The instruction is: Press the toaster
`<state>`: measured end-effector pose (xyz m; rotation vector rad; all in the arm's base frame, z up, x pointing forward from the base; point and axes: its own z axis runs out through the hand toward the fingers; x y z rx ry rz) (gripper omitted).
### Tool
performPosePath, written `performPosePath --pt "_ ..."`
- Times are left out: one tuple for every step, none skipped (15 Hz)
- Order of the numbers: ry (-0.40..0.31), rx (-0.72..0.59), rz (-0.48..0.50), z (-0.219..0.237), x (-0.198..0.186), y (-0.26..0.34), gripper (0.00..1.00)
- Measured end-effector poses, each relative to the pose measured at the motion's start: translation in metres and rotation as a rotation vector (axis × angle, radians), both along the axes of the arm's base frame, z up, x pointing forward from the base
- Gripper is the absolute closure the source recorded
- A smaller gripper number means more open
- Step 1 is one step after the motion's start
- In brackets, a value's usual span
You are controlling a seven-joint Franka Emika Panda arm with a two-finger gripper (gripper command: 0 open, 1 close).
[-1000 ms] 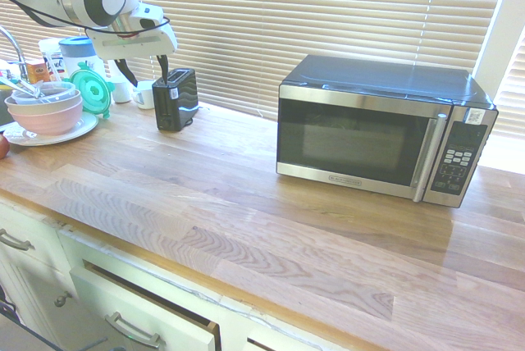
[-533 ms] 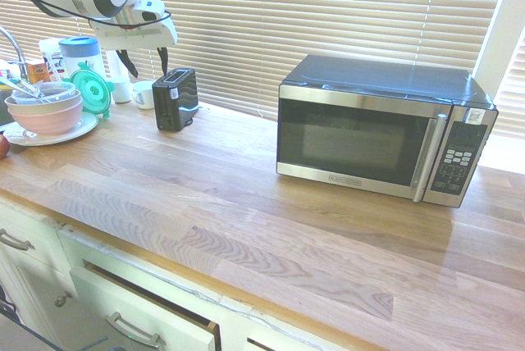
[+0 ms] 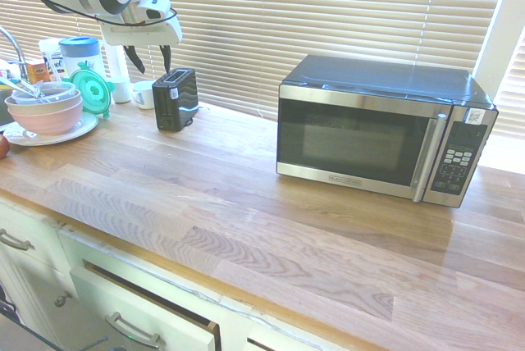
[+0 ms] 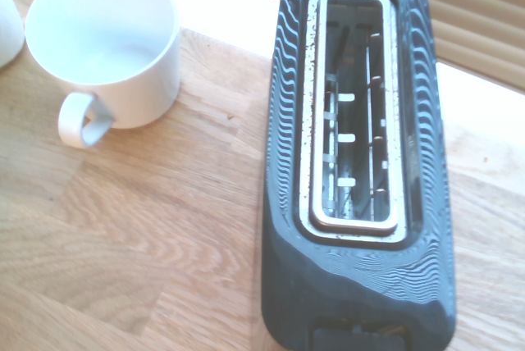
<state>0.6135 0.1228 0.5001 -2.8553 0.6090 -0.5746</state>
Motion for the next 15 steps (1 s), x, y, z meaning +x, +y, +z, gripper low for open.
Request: performPosePath --pt "0.000 0.005 -0.007 -0.003 0.002 0.002 1.00" --pt "0.001 0.009 -0.013 -0.006 0.004 0.003 1.00" --pt "0.004 0.012 -0.018 -0.009 0.006 0.004 1.00" --pt "0.008 0.013 -0.020 -0.014 0.008 0.004 1.00" --pt "0.009 0.014 -0.021 -0.018 0.010 0.004 1.00" --pt "0.009 0.016 -0.023 -0.021 0.012 0.003 1.00" --pt "0.011 0.020 -0.028 -0.023 0.013 0.001 1.00" --pt "0.012 0.025 -0.034 -0.024 0.013 -0.002 1.00" --pt "0.012 0.028 -0.037 -0.024 0.014 -0.005 1.00" --pt "0.013 0.030 -0.039 -0.024 0.014 -0.007 1.00" --pt "0.013 0.031 -0.040 -0.024 0.014 -0.008 1.00" --pt "0.016 0.032 -0.039 -0.025 0.014 -0.008 1.00" --pt "0.019 0.032 -0.038 -0.027 0.014 -0.008 1.00" --pt "0.020 0.032 -0.036 -0.027 0.014 -0.008 1.00" --pt "0.022 0.032 -0.036 -0.029 0.014 -0.009 1.00"
